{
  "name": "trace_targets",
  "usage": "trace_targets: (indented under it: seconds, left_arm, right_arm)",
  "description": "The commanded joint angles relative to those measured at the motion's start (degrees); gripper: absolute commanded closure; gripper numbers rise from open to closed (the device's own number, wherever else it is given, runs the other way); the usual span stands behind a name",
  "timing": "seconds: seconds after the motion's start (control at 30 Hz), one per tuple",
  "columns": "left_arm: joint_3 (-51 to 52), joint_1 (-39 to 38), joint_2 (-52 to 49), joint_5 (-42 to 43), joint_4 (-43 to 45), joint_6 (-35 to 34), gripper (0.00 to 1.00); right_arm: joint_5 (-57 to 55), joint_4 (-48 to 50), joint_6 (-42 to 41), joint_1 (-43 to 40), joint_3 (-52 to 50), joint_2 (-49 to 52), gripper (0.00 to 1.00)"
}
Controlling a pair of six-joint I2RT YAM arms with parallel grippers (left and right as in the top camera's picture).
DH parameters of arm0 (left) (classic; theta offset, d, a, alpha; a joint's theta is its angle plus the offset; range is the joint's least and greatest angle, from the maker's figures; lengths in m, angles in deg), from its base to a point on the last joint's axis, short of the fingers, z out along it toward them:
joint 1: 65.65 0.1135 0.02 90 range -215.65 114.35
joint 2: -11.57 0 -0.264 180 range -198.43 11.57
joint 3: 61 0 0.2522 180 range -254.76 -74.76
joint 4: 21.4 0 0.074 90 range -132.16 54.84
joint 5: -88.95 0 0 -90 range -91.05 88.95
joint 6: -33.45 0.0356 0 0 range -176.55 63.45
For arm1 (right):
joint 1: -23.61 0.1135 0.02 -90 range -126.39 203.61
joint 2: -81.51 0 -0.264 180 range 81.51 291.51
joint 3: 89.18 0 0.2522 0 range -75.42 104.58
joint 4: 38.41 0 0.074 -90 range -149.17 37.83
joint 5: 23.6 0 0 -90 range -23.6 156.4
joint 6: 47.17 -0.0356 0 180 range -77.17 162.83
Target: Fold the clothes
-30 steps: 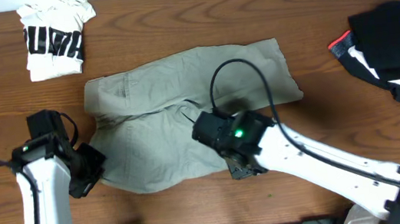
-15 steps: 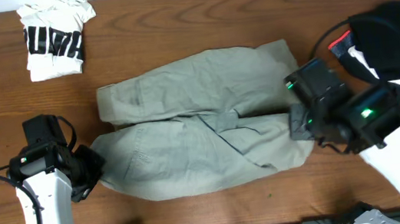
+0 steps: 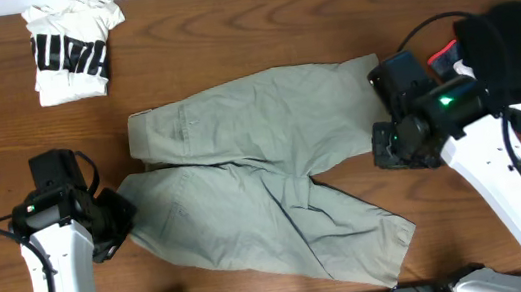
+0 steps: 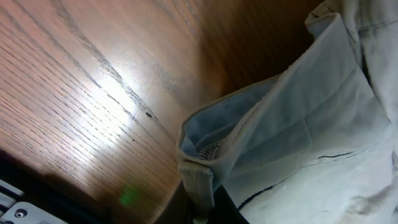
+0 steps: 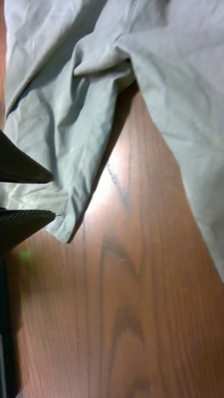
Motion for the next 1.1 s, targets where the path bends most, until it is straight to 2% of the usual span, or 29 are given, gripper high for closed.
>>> trace_targets:
  seconds: [0.0, 0.17, 0.33, 0.47, 0.57, 0.67, 0.73, 0.77, 0.8, 0.83, 0.9, 0.97, 1.07]
  left_arm:
    - [-1.5, 0.3, 0.4, -0.4, 0.3, 1.1, 0.94]
    - [-1.5, 0.3, 0.4, -0.4, 2.0, 0.8, 0.94]
    - [-1.5, 0.3, 0.4, -0.4, 4.2, -1.6, 0.94]
    - [-1.5, 0.3, 0.3, -0.4, 4.6, -1.6, 0.94]
    - [-1.5, 0.3, 0.3, -0.4, 4.4, -1.5, 0.94]
    - [-1.5, 0.3, 0.3, -0.4, 4.3, -1.5, 0.93]
    - [-1.5, 0.3, 0.3, -0.4, 4.1, -1.5, 0.86]
    - [-1.5, 0.3, 0.3, -0.4, 4.1, -1.5, 0.79]
    - [-1.5, 0.3, 0.3, -0.4, 4.1, -1.5, 0.64]
    - [-1.5, 0.3, 0.3, 0.0, 4.2, -1.1, 0.56]
    - [-1.5, 0.3, 0.3, 4.4, 5.3, 5.2, 0.42]
    - [-1.5, 0.3, 0.5, 6.8, 5.4, 7.6, 0.23]
    - [-1.6, 0.3, 1.5, 6.8, 5.7, 7.3, 0.18]
  right_arm:
    - [0.8, -1.2, 1.0, 0.6, -0.3, -0.9, 0.85]
    - [7.5, -3.1, 6.6, 3.8, -0.3, -3.3, 0.8]
    - [10.3, -2.6, 8.7, 9.4, -0.7, -3.5, 0.55]
    - [9.5, 1.4, 8.1, 11.4, -2.6, -2.8, 0.52]
    - [5.2, 5.2, 4.1, 11.3, -5.3, -1.9, 0.52]
    - [4.9, 11.1, 3.8, 10.7, -8.0, -0.5, 0.52]
    - [4.8, 14.3, 3.9, 9.7, -8.7, 1.0, 0.54]
    - [4.8, 15.6, 3.9, 9.0, -8.7, 1.9, 0.56]
    - [4.8, 17.2, 3.9, 8.2, -8.7, 2.8, 0.6]
    - [4.9, 18.4, 3.9, 7.6, -8.7, 3.3, 0.64]
    - [5.6, 20.7, 4.2, 6.2, -8.6, 4.1, 0.71]
    - [6.3, 22.1, 4.4, 5.0, -8.5, 4.3, 0.71]
    - [6.3, 22.8, 4.5, 3.4, -8.5, 4.3, 0.69]
